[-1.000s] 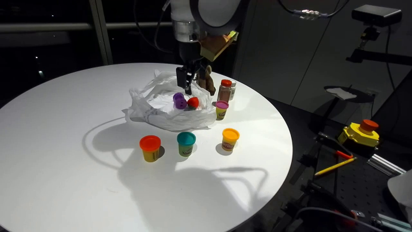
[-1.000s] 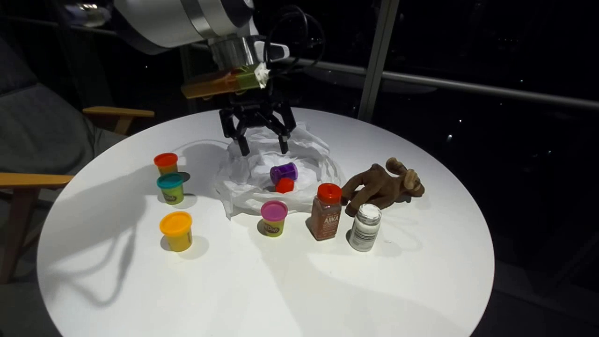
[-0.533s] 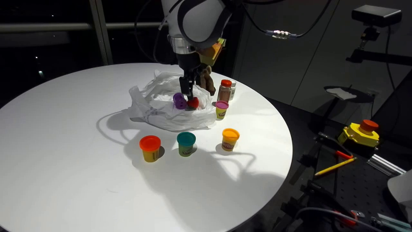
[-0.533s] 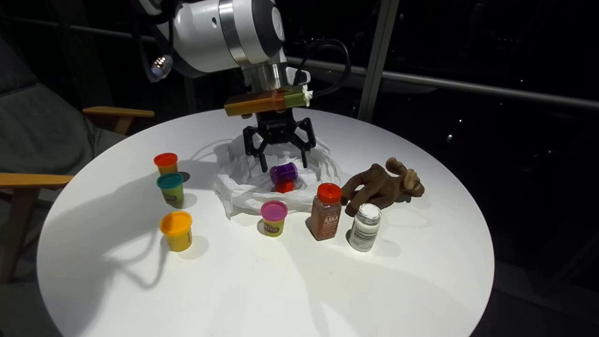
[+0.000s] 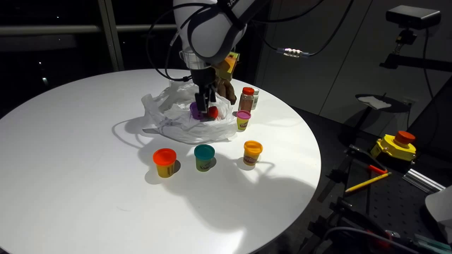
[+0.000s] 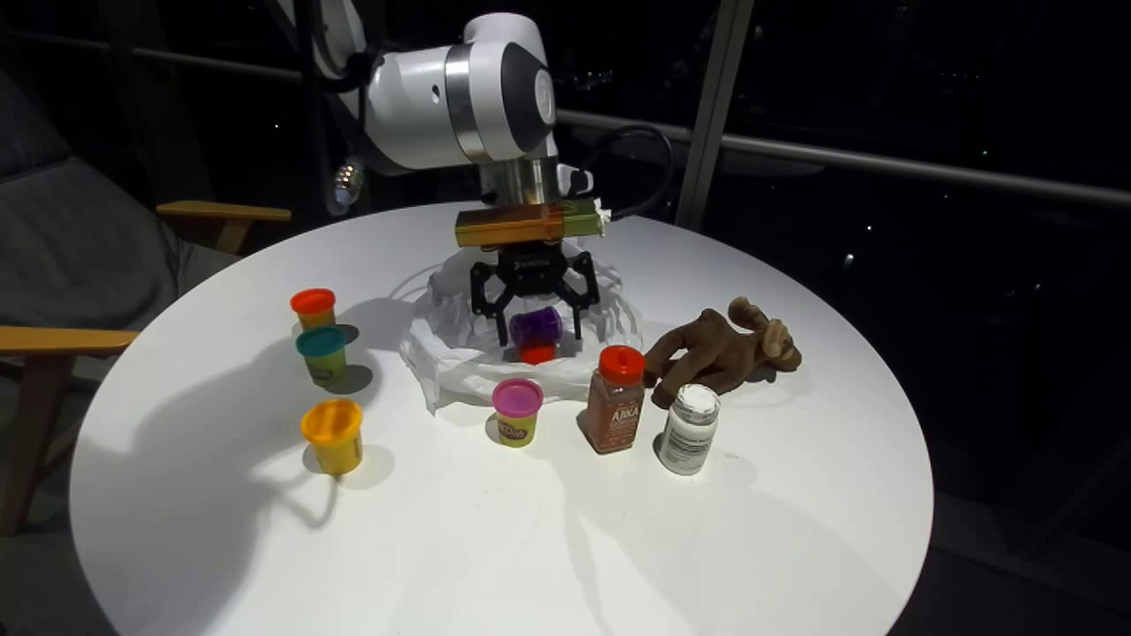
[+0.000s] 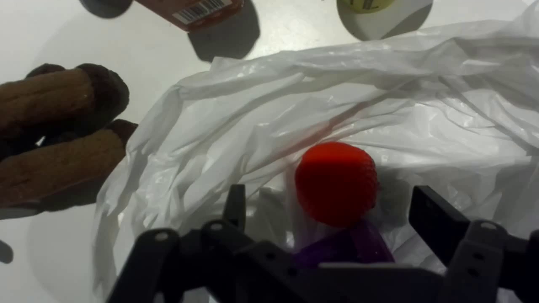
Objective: Remove the objects from the plastic and put them on the table
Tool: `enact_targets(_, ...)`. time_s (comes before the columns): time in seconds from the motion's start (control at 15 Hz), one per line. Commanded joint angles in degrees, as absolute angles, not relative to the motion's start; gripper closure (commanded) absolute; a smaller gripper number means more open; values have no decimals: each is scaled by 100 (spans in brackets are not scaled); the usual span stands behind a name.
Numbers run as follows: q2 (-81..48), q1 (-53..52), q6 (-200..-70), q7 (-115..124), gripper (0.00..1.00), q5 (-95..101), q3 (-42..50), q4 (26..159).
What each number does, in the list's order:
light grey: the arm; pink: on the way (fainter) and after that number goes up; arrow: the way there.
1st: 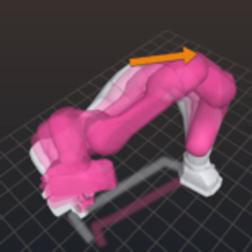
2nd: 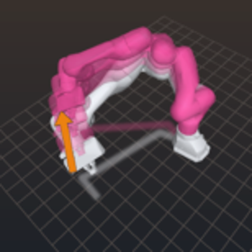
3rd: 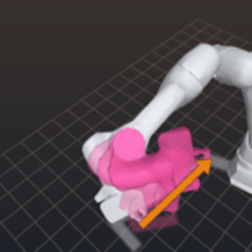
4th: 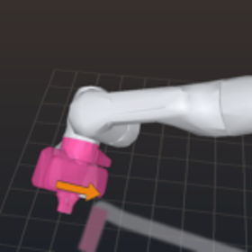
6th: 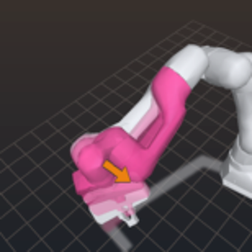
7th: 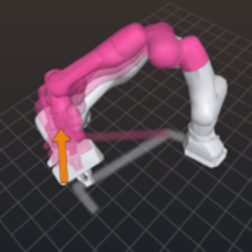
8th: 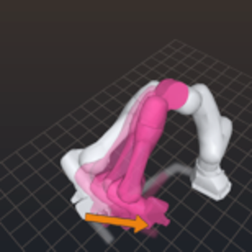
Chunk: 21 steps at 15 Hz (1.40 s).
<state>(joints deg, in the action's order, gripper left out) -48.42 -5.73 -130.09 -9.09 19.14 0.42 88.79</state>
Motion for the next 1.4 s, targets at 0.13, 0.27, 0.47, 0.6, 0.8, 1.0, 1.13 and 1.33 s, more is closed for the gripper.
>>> enact_targets(0.13,-5134,-489,-12625,-1287,2,1759,-46,8351)
enact_targets(0.27,-5171,-480,-12557,-1336,26,1749,-53,8297)
enact_targets(0.47,-5190,-462,-12499,-1380,48,1743,-58,8252)
enact_targets(0.6,-5200,-448,-12464,-1396,64,1725,-60,8225)
enact_targets(0.8,-5144,-447,-12455,-1355,72,1715,-50,8257)
enact_targets(1.0,-4851,-523,-12455,-1129,72,1740,9,8435)
enact_targets(1.13,-4513,-608,-12400,-877,72,1764,65,8656)
enact_targets(1.33,-3801,-748,-12472,-510,72,1896,111,9271)
